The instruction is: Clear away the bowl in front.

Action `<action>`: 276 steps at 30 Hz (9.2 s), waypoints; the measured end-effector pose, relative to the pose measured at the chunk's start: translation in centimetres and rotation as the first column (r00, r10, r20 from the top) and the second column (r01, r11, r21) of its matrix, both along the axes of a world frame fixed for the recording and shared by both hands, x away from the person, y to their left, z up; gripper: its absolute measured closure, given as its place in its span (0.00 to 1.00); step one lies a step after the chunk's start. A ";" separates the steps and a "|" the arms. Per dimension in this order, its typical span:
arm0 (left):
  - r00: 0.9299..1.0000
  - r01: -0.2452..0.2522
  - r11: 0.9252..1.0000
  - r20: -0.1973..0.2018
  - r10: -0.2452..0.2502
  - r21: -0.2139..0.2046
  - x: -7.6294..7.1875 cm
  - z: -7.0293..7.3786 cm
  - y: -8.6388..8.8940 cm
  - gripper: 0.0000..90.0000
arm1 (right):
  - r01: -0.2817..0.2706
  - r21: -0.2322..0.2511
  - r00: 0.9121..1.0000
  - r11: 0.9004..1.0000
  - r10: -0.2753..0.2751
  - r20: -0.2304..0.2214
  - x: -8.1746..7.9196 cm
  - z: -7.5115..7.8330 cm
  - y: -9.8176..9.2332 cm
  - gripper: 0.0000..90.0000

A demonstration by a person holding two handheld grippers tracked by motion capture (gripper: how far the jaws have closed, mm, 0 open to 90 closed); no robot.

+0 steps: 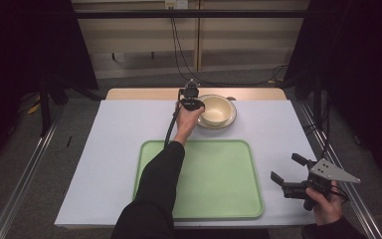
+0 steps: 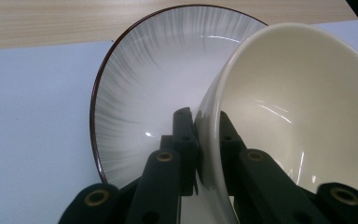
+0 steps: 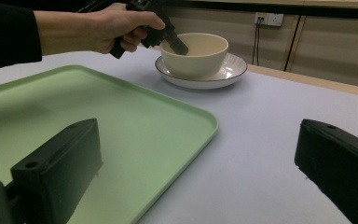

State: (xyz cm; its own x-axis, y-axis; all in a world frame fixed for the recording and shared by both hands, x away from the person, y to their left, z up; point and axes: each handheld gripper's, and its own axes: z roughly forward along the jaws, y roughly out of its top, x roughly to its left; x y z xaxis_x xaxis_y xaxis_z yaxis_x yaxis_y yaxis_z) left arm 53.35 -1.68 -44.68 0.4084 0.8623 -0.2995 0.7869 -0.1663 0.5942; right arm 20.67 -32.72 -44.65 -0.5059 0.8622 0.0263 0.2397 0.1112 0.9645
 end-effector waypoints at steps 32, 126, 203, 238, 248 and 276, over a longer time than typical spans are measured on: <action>1.000 0.004 0.997 0.005 -0.003 -0.081 -0.5 2.3 1.8 0.92 | -0.003 0.013 1.000 1.000 0.003 0.016 -0.1 0.1 -0.1 0.00; 0.944 0.330 0.930 0.034 -0.329 -0.161 -10.5 5.1 -2.0 0.91 | -0.006 0.022 1.000 1.000 0.005 0.031 -0.2 0.1 -0.1 0.00; 0.927 0.354 0.935 0.124 -0.353 0.014 -10.8 -0.1 -4.3 0.32 | -0.015 0.018 0.999 1.000 0.014 0.035 -0.2 0.1 -0.3 0.00; 0.875 0.316 0.948 0.396 -0.279 -0.030 -14.1 2.9 1.9 0.03 | -0.006 0.021 0.999 1.000 0.005 0.039 -0.1 0.2 -0.3 0.00; 0.866 0.274 0.962 0.437 -0.240 -0.014 -15.6 3.6 4.3 0.03 | -0.007 0.022 0.999 1.000 0.006 0.040 -0.2 0.2 -0.3 0.00; 0.828 0.161 0.987 0.546 -0.126 -0.017 -21.1 4.9 11.6 0.03 | 0.002 0.018 0.999 1.000 -0.003 0.032 -0.2 0.2 -0.4 0.00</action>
